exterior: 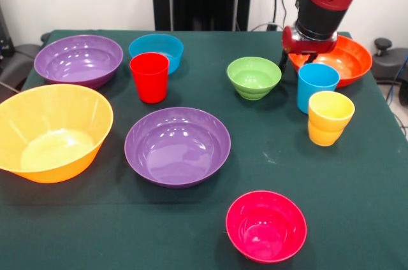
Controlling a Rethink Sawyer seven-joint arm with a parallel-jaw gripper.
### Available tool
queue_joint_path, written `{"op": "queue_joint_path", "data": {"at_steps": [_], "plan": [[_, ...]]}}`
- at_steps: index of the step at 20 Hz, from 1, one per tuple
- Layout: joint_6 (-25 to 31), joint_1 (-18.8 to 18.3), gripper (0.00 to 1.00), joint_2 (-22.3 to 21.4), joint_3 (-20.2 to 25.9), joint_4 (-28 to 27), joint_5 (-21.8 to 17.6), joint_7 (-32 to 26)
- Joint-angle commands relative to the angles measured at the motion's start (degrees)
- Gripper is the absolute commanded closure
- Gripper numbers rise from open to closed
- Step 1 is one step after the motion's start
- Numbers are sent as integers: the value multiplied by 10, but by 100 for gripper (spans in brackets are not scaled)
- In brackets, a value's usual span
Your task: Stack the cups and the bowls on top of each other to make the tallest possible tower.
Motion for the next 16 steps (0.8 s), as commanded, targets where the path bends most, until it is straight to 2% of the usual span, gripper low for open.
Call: {"op": "queue_joint_path", "data": {"at_steps": [1,16], "plan": [[-28,-2,0,16,22,-46,-5,45],[-28,14,0,22,-13,-55,-21,41]]}}
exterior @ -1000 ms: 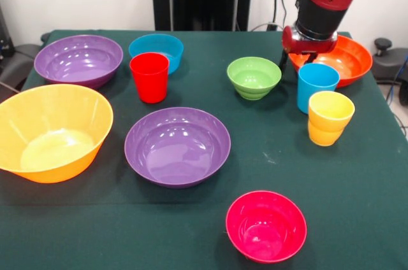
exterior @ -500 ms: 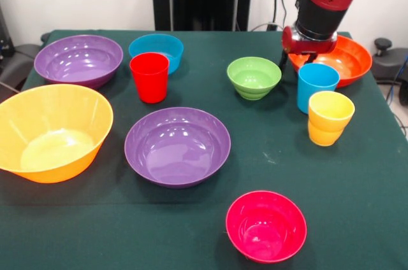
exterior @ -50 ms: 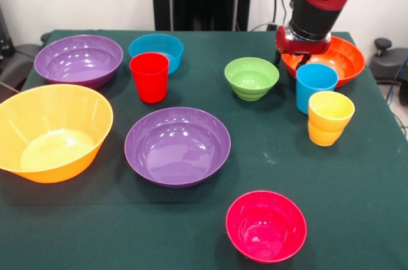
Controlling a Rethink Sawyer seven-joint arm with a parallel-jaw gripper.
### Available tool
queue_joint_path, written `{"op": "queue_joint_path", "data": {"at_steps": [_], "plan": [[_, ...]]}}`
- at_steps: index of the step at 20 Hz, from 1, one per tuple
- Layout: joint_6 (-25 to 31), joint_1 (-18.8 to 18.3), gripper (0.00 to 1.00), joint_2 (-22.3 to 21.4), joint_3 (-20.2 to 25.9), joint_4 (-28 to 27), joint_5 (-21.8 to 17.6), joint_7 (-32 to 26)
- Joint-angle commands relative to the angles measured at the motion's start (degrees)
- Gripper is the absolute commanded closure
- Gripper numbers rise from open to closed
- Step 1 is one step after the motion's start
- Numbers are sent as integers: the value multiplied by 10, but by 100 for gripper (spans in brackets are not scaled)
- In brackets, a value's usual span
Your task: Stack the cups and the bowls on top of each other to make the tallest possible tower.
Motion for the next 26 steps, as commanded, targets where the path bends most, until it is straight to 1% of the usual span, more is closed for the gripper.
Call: {"op": "queue_joint_path", "data": {"at_steps": [1,8,12,16,26], "plan": [[-29,11,0,23,10,-49,-20,41],[-38,15,0,30,11,-49,-14,47],[-44,7,0,25,17,-40,-12,45],[-45,-11,0,20,42,-25,-3,38],[-39,-13,0,17,43,-27,-6,34]]}}
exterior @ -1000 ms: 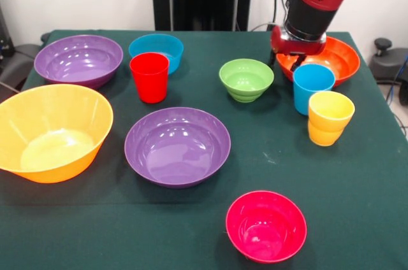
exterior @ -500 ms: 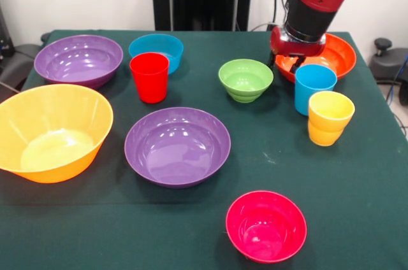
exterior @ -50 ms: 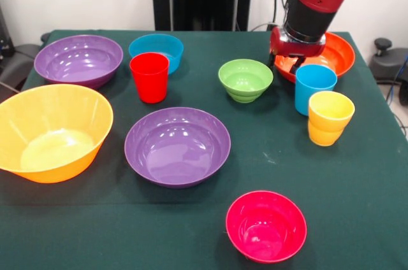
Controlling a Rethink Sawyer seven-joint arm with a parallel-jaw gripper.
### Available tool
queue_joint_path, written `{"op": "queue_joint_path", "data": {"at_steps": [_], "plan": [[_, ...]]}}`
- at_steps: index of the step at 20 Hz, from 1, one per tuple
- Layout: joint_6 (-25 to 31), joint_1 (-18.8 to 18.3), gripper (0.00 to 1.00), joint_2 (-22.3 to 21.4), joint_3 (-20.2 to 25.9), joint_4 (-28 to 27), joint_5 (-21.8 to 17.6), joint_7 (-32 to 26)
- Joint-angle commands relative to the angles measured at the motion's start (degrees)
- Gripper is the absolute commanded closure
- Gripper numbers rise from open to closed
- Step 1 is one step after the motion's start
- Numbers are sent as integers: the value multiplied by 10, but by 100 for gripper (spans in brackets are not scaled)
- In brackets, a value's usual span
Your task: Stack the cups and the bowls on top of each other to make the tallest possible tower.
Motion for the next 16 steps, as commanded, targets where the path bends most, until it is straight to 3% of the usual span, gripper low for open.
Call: {"op": "queue_joint_path", "data": {"at_steps": [1,16], "plan": [[-39,-13,0,12,52,-19,-6,34],[-37,-19,0,14,51,-24,-11,29]]}}
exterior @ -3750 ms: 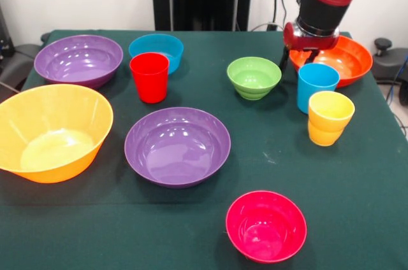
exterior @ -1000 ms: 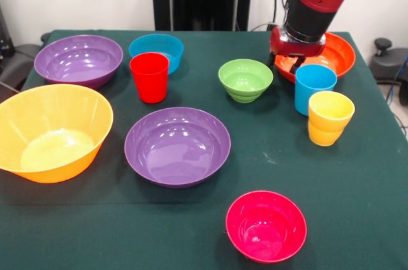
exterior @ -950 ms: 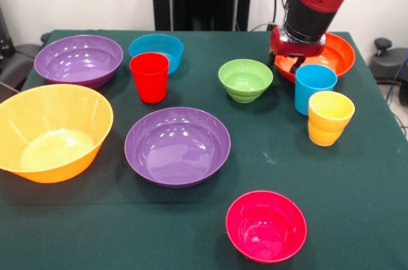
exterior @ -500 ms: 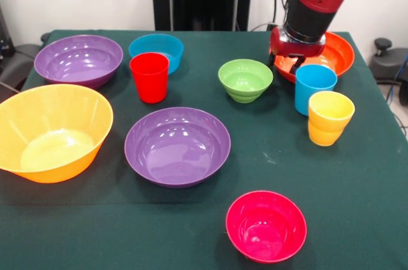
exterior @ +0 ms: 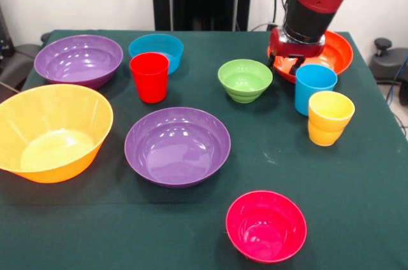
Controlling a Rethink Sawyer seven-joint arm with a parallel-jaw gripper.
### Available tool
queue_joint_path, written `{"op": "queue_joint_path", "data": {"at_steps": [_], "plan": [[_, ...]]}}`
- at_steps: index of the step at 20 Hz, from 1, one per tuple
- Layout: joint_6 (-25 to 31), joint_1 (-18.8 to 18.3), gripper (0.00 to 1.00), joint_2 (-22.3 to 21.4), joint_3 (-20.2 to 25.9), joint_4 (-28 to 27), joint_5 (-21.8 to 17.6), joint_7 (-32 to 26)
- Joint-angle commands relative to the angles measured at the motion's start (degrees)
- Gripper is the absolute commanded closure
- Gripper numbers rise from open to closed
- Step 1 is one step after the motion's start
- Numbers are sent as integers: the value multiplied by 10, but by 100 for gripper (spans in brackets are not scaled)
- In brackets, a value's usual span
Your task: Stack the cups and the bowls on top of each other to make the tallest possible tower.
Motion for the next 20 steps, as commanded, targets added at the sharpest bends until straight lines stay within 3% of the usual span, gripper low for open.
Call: {"op": "queue_joint_path", "data": {"at_steps": [1,20], "plan": [[-37,-14,0,14,47,-24,-11,30],[-39,-26,0,0,59,-8,-12,20]]}}
